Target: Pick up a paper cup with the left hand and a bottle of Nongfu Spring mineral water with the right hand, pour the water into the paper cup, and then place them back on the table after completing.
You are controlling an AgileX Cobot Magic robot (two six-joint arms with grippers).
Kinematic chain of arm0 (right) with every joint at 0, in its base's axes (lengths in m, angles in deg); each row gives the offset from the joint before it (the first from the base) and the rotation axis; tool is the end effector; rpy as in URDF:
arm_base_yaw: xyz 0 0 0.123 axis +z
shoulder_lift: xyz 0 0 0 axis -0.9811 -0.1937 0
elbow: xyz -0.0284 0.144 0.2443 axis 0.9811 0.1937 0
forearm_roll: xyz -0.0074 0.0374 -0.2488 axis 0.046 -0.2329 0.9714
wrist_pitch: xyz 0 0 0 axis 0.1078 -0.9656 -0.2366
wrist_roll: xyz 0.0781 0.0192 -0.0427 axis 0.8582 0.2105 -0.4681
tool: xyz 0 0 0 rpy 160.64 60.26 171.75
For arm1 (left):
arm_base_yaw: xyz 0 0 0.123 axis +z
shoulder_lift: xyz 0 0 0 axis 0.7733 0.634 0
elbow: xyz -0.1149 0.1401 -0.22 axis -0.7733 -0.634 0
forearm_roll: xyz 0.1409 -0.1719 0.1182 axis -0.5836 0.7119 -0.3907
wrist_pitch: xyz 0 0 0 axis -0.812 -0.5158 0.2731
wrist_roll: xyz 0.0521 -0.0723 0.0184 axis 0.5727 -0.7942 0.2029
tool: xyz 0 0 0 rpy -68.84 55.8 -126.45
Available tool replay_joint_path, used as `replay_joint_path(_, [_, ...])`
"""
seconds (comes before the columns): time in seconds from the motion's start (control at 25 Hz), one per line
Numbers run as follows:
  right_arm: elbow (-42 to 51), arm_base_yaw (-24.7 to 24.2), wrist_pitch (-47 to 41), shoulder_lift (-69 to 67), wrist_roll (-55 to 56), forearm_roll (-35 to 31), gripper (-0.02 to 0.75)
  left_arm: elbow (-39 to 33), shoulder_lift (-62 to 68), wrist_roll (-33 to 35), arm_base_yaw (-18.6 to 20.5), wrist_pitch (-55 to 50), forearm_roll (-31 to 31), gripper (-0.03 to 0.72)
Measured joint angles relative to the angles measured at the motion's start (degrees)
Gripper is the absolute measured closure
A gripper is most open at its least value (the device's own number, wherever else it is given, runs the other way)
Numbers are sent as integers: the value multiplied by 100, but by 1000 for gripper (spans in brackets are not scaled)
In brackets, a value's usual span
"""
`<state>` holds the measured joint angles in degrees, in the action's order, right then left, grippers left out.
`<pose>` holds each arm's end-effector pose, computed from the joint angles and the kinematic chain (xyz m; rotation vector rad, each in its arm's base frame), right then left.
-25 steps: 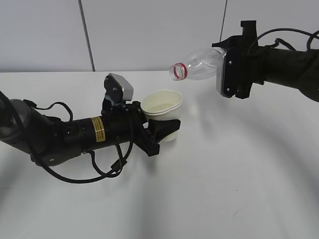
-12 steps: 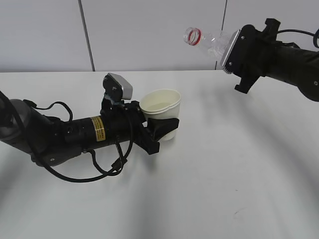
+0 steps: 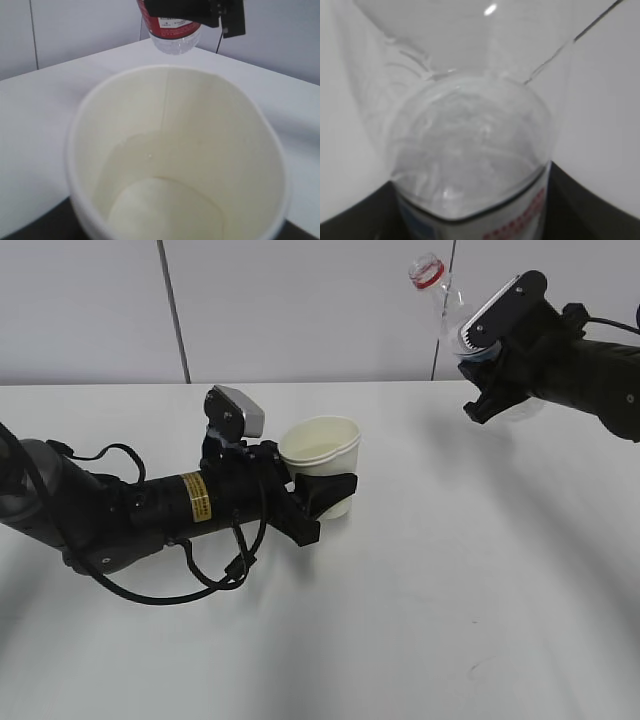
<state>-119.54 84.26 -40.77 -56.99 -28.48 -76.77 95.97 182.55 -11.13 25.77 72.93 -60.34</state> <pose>0.4113 0.0441 0.1997 -0.8003 1.7603 -0.3673 0.3342 -0.2151 0.1064 0.8026 1.6206 -0.9107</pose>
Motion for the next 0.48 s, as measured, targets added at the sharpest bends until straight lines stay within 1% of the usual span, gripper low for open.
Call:
replay_joint_path(0.32, [0, 0, -132, 0, 1798, -13, 330, 0, 0, -5, 0, 0, 39, 313])
replay_joint_path(0.48, [0, 0, -132, 0, 2491, 1, 330, 0, 0, -5, 0, -69, 73, 313])
